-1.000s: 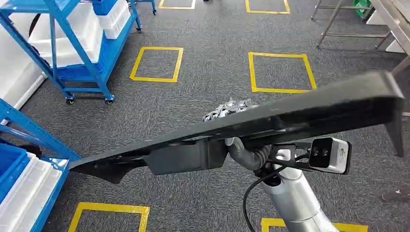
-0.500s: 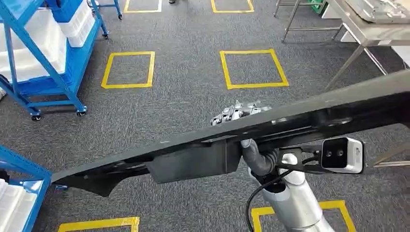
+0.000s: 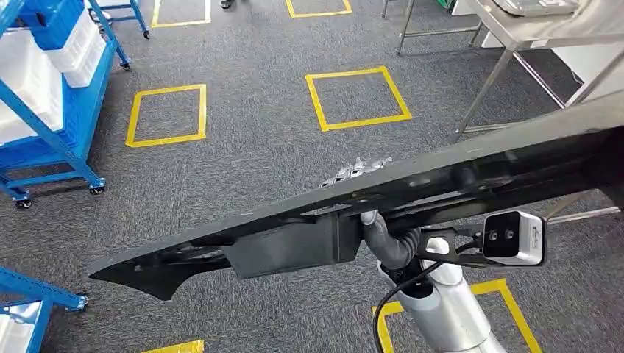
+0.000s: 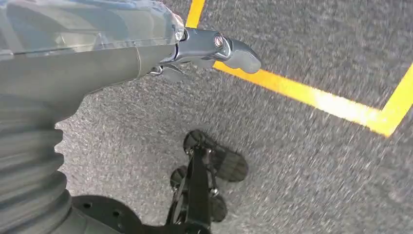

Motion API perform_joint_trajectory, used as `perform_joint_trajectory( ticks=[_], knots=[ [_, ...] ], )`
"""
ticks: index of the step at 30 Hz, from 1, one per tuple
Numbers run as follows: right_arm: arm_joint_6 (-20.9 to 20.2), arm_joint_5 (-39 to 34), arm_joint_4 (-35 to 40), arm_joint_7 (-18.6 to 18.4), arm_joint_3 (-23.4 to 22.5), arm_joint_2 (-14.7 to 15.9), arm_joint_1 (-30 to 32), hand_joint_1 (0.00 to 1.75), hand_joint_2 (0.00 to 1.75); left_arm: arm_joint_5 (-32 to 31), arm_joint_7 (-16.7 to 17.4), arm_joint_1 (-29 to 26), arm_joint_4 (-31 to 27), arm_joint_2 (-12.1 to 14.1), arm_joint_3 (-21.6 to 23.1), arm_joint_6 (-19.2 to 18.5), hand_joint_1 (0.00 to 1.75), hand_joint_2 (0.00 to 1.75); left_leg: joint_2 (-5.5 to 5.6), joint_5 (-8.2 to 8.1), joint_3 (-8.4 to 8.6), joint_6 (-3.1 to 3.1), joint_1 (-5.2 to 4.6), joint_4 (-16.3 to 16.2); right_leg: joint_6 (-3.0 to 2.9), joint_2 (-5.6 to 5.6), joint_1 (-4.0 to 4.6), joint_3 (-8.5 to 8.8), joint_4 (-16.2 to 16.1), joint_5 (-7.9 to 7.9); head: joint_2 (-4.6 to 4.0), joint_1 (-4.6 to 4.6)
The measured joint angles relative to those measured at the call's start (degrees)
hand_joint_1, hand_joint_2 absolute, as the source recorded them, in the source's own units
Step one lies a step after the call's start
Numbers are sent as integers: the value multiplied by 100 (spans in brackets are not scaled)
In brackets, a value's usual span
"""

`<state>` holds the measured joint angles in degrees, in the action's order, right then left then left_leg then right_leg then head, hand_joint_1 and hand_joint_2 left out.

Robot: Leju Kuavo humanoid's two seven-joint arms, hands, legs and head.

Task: Take the parts from the cabinet and place them on the table.

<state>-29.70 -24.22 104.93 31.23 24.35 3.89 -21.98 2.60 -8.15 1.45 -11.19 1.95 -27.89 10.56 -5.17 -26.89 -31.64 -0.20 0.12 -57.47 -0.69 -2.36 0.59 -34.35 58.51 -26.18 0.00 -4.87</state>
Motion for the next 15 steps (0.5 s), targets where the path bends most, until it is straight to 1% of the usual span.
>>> perform_joint_trajectory(
  ticks=[5, 6, 7, 8, 9, 10, 11, 12, 13, 14, 15],
  knots=[
    [-2, 0, -2, 2, 2, 0, 2, 175, 175, -2, 0, 2, 0, 0, 0, 0, 0, 175, -15, 2, 7, -7, 1, 5, -7, 16, 2, -2, -3, 3, 0, 0],
    [-2, 0, -9, 9, 9, 0, 1, 175, 175, -2, 0, 5, 0, -2, -2, -2, 0, 175, -41, -1, 18, -18, 1, 10, -21, 47, 2, -1, -18, 13, 0, 0],
    [-7, -2, -17, 20, 18, 2, 1, 175, 175, -9, -2, 15, 0, -7, -2, -13, 0, 175, -90, -19, 38, -55, -23, 10, -63, 101, -38, 31, -82, 47, 0, 0],
    [-7, -4, -28, 24, 24, 2, 2, 175, 175, -9, -11, 17, 0, -7, -2, -24, 0, 175, 11, -74, 21, -64, 25, -42, -78, 117, -64, 62, -115, 74, 0, 0],
    [-15, -30, -65, 46, 59, -2, -33, 175, 175, -22, -50, 1, 0, -11, -11, -46, 0, 175, 395, -606, -364, -103, 44, -919, -132, 247, -67, 55, -137, 98, 0, 0],
    [-13, -33, -79, 46, 68, -2, -32, 175, 175, -22, -57, -10, 0, -11, -17, -50, 0, 175, 428, -761, -536, -117, 45, -1286, -134, 292, -63, 50, -136, 99, 0, 0],
    [-13, -33, -105, 46, 72, -2, -25, 175, 175, -26, -70, -13, 0, -11, -26, -68, 0, 175, 457, -873, -754, -135, 47, -1731, -135, 376, -60, 41, -125, 100, 0, 0],
    [-13, -39, -127, 48, 77, -9, -25, 175, 175, -42, -131, -17, 0, -15, -35, -125, 0, 175, 647, 12, -150, -141, 103, -372, -87, 658, -78, 36, -37, 70, 0, 0],
    [-24, -52, -133, 57, 81, -35, -45, 175, 175, -52, -153, -12, 0, -15, -55, -136, 0, 175, 915, -45, -54, -81, 91, -105, 35, 833, -94, -81, 29, 87, 0, 0],
    [-22, -55, -133, 61, 81, -33, -41, 175, 175, -52, -153, 6, 0, -13, -63, -136, 0, 175, 861, -37, -50, -52, 75, -106, 76, 889, -108, -82, 6, 110, 0, 0],
    [-22, -55, -133, 61, 81, -33, -44, 175, 175, -52, -155, 12, 0, -11, -70, -135, 0, 175, 798, -11, -40, -11, 95, -66, 115, 951, -92, -92, -1, 124, 0, 0]
  ],
)
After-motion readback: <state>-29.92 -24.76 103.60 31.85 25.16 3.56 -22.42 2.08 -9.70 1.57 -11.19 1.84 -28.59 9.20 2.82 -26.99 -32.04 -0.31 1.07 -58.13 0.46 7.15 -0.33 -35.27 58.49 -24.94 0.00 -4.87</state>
